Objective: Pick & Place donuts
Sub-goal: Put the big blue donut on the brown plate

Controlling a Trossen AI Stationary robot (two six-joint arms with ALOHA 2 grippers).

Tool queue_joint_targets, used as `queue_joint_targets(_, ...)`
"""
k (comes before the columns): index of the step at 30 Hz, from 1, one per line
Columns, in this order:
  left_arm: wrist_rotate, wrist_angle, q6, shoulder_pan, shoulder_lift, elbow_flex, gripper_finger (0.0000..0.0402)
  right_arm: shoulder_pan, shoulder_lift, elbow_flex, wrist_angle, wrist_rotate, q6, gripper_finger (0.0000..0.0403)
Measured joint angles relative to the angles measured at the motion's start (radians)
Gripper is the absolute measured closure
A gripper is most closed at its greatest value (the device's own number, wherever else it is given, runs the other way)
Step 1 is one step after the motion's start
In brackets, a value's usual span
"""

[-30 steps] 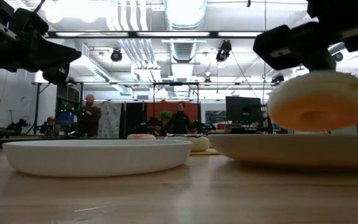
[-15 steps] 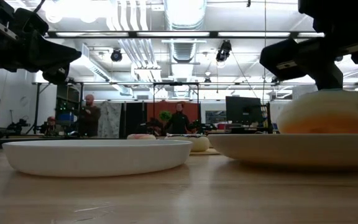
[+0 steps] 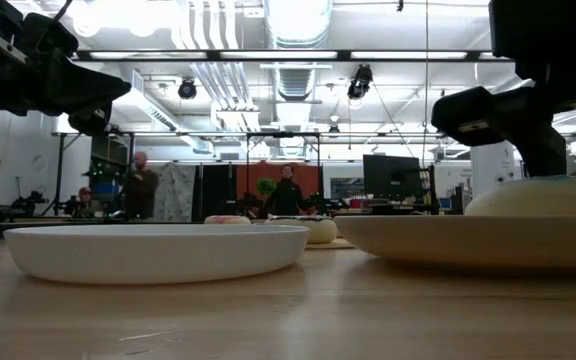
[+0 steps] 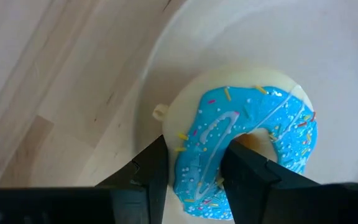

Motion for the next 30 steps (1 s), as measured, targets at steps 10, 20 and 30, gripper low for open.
queue_joint_targets(10,0.000,0.000,0.000,0.000,0.000,0.000,0.0402,0.000,0.000,-0.001,0.001,-0.008,-0.007,0.0280)
queue_joint_targets(20,0.000,0.000,0.000,0.000,0.000,0.000,0.0402,-0.005,0.000,-0.001,0.000,-0.047,-0.026,0.0280)
queue_joint_targets(30,0.000,0.000,0.000,0.000,0.000,0.000,0.0402,-0.009,0.000,-0.001,-0.003,-0.054,-0.027,0.0277)
